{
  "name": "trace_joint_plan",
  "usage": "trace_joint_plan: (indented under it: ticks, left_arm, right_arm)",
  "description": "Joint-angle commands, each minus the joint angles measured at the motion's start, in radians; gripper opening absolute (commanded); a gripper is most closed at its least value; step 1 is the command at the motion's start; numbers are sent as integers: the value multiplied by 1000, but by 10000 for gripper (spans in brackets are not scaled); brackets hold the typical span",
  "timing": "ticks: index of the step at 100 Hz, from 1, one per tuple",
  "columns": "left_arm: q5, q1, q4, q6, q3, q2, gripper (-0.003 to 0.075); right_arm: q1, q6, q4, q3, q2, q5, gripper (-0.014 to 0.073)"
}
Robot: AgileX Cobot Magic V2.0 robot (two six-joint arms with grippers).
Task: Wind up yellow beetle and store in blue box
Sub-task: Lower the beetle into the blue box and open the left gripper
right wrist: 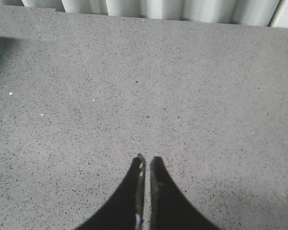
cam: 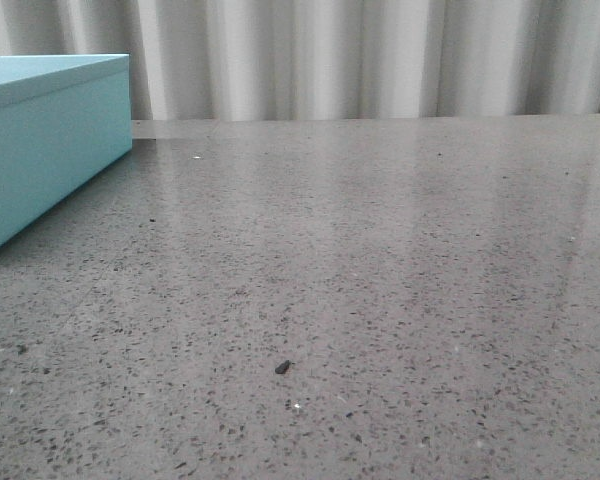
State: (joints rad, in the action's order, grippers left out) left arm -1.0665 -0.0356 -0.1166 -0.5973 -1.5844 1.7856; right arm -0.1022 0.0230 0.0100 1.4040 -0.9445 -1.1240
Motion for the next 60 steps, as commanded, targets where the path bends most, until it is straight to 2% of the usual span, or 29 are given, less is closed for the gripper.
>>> trace_joint_plan:
  ticks: [1,12,24,36,55,60]
  left_arm:
    - [21,1,-20,22,-30,-54,444]
    - [-35,1,-27,49,-59,-58,440]
    - [-26,1,-28,128,-75,-84,412]
    - [9,1,-45,182,-75,-136,277]
    - [47,1,-106,188,-75,-228,-15]
    - [47,1,-121,188,-75,-253,-21]
  right_arm:
    - [1,-9,-10,19,12,66,-61]
    - [1,-9,-10,19,12,70,-61]
    - [1,-23,-16,3,30,95,-61]
    - [1,-23,-64,-68,84,163,-61]
    - [1,-23,-127,-228,225,271,-61]
    - [1,-23,-141,-270,267,297,-61]
